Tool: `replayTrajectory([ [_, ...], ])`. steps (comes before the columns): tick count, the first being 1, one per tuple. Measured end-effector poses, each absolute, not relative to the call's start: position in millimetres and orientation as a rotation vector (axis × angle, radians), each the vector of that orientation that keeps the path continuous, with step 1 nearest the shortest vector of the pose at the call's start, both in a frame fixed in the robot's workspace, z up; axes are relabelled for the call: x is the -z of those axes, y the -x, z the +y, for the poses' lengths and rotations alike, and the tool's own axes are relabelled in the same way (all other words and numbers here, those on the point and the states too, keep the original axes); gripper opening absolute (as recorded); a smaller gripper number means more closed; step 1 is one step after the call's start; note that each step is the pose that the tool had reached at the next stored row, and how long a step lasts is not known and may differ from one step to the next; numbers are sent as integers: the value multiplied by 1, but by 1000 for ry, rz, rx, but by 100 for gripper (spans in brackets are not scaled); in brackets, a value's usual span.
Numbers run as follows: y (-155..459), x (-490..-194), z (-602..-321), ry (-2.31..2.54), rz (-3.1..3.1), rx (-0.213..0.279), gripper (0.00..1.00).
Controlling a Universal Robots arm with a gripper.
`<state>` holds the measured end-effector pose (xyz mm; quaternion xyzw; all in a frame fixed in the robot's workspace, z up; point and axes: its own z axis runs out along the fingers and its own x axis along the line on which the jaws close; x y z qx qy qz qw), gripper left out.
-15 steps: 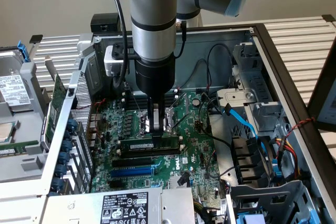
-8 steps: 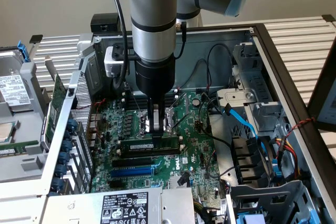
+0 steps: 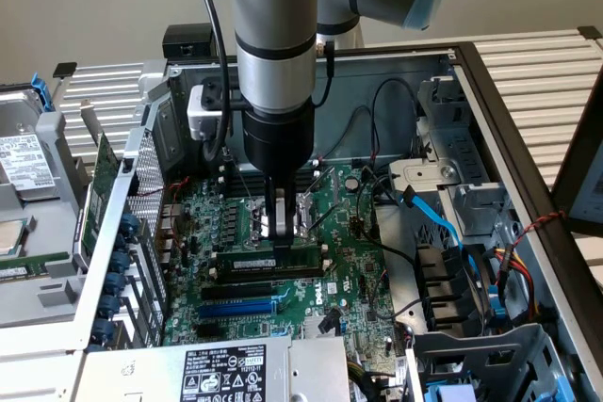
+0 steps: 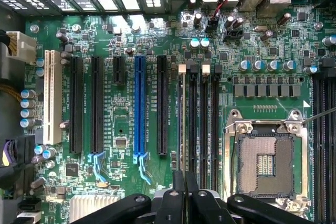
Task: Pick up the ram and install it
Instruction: 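Insert the ram into the slot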
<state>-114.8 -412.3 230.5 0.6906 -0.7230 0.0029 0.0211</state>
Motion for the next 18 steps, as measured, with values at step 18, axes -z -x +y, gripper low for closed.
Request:
replayTrajectory([
  [18, 115, -243, -413, -2133, -2247, -7, 27],
])
